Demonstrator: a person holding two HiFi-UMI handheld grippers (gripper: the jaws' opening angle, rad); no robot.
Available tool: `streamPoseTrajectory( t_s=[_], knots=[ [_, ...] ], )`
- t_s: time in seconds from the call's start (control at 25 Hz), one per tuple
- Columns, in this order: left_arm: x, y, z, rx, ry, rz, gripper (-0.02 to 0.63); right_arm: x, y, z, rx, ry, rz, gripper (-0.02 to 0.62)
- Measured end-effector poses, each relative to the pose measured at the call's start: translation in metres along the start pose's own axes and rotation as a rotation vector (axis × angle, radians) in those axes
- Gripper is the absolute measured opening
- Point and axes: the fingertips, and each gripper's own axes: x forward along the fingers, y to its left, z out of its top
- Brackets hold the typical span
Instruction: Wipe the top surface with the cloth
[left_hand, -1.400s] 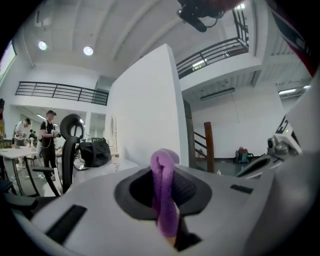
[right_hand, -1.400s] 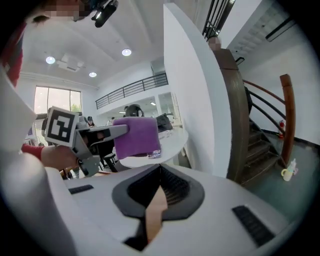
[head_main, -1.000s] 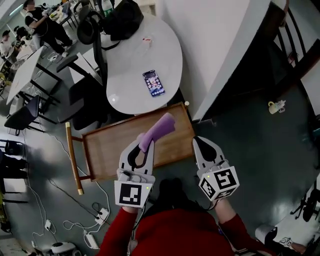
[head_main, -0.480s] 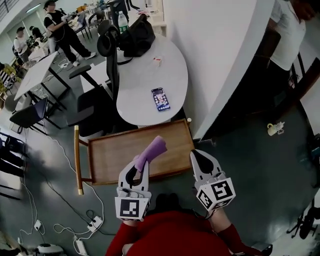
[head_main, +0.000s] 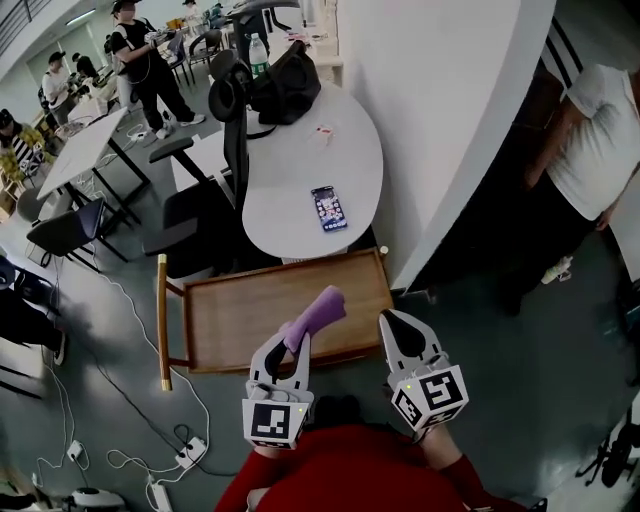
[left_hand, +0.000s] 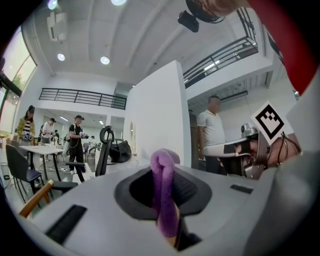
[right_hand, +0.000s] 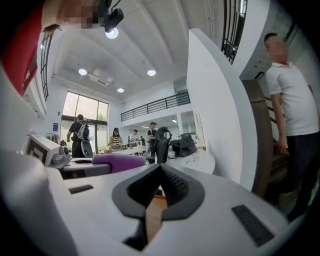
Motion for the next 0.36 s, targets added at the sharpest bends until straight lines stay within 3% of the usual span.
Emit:
streamPoseTrajectory(
  t_s=[0.24,0.36],
  knots=[
    [-0.0015,0.0035,-0.0046,0.058,0.048,-0.009,0.054,0.0010,0.0055,0.0041,0.004,-0.018,0.009,0.012],
    [-0.0016,0.0032,-0.0015,0.039,0.043,-0.006,0.052,-0.0019,0.0067,0.0062,0.001,-0.028,0.003,0.012]
  ],
)
